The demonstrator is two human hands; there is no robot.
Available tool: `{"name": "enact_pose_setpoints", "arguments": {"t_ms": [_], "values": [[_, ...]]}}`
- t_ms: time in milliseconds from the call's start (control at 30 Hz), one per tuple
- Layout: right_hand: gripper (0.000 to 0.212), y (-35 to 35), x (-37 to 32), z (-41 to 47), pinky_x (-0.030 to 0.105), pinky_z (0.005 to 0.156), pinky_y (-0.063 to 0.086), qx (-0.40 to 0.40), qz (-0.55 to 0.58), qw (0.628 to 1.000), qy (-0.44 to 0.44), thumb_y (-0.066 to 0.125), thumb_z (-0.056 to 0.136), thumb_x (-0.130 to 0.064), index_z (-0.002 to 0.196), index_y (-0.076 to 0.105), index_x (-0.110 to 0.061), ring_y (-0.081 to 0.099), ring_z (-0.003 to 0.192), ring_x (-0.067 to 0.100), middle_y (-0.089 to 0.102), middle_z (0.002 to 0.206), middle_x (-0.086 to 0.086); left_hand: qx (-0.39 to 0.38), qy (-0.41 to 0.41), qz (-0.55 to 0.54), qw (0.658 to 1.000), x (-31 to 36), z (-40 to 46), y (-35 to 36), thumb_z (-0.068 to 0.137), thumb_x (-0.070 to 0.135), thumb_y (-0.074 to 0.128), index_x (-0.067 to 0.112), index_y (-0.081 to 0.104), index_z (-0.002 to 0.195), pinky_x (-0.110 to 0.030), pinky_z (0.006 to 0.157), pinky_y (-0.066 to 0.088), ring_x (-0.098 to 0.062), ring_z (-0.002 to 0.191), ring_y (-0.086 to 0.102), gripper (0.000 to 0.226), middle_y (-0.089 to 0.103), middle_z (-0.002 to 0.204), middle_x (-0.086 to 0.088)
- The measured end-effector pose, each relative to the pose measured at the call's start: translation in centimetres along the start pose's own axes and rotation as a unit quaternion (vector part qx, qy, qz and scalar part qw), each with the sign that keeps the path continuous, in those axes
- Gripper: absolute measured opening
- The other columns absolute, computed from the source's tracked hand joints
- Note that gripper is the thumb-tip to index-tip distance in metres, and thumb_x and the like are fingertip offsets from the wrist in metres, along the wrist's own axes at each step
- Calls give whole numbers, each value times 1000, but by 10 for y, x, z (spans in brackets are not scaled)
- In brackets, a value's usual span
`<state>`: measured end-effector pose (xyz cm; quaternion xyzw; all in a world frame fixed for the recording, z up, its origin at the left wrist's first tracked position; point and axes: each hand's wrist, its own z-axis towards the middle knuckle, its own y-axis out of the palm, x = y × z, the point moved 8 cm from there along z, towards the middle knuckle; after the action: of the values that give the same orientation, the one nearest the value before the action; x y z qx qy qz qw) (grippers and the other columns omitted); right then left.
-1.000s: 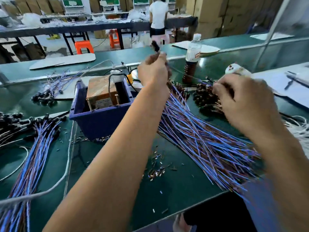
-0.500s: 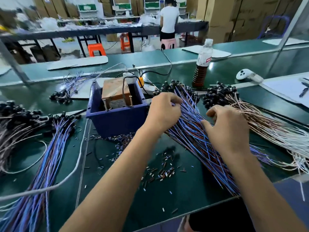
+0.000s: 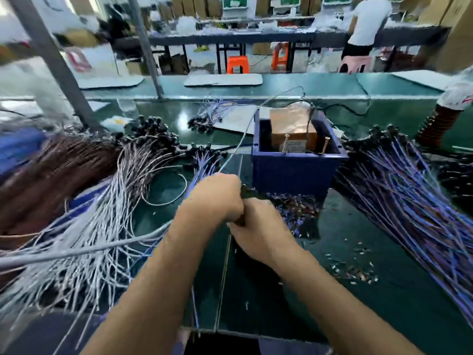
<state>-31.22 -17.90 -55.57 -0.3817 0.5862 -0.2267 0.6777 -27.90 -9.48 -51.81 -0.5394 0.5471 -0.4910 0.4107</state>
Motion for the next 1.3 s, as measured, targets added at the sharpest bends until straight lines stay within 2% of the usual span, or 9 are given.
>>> {"name": "enact_pose_setpoints", "arguments": {"t_ms": [100, 233, 333, 500, 733, 1067, 1133, 1233, 1300], "values": [[17, 20, -28, 37, 56, 67, 60, -38, 69, 997, 6, 48, 85, -5, 71, 56, -13, 69, 75, 47, 70, 82, 25, 75, -56, -30, 995, -36, 14, -16, 84, 6, 57, 11, 67, 116, -38, 82, 48, -36, 107, 63, 34, 66, 116, -15], [20, 37, -29, 82, 49, 62, 64, -60, 85, 993, 64, 40, 98, -7, 108, 55, 2, 74, 63, 39, 72, 84, 25, 120, -129, -56, 983, -72, 29, -27, 89, 16, 56, 11, 58, 126, -45, 99, 44, -39, 127, 47, 38, 50, 134, -20], [29, 44, -20, 100, 37, 47, 59, -110, 93, 984, 102, 42, 108, -16, 96, 58, 5, 69, 48, 29, 72, 77, 24, 134, -157, -67, 976, -83, 40, -35, 88, 18, 58, 9, 52, 132, -49, 104, 41, -40, 133, 38, 45, 41, 139, -21], [40, 38, -18, 103, 19, 31, 44, -86, 78, 988, 104, 44, 107, -16, 68, 48, -12, 55, 29, 12, 62, 60, 10, 131, -164, -79, 974, -86, 74, -43, 87, 17, 60, 6, 55, 128, -43, 99, 44, -40, 129, 43, 43, 48, 137, -25], [24, 39, -26, 98, 36, 43, 55, -100, 89, 983, 129, 34, 104, 1, 108, 57, 9, 64, 43, 31, 74, 80, 30, 116, -191, -31, 974, -91, 91, -17, 93, 19, 56, 12, 60, 130, -39, 90, 44, -36, 132, 41, 37, 55, 139, -17], [27, 37, -10, 81, 33, 46, 50, -31, 261, 958, 114, 46, 109, -40, 106, 53, -14, 71, 53, 27, 74, 73, 12, 180, -154, -142, 961, -92, 80, -50, 82, 11, 59, 8, 58, 86, -35, 77, 48, -38, 100, 66, 5, 67, 99, -14], [31, 29, -19, 76, 44, 58, 55, 19, 311, 948, 71, 49, 107, -47, 104, 57, -18, 68, 64, 21, 73, 94, 15, 168, -129, -322, 923, -90, 83, -51, 92, 12, 53, 5, 63, 94, -36, 78, 56, -33, 84, 69, 13, 74, 93, -13], [33, 24, -39, 65, 50, 95, 55, 12, 423, 906, 17, 45, 111, -42, 115, 66, -16, 64, 93, 18, 71, 115, 16, 113, -71, -658, 741, -60, 73, -53, 106, 9, 40, 10, 50, 96, -19, 44, 43, -18, 49, 58, 14, 72, 70, -6], [36, 16, -46, 58, 50, 101, 53, -20, 487, 873, -5, 44, 112, -34, 119, 67, -8, 69, 96, 19, 74, 113, 13, 125, -20, -762, 635, -46, 65, -66, 110, 14, 37, 15, 46, 92, -16, 37, 32, -8, 42, 48, 20, 64, 68, -1]]}}
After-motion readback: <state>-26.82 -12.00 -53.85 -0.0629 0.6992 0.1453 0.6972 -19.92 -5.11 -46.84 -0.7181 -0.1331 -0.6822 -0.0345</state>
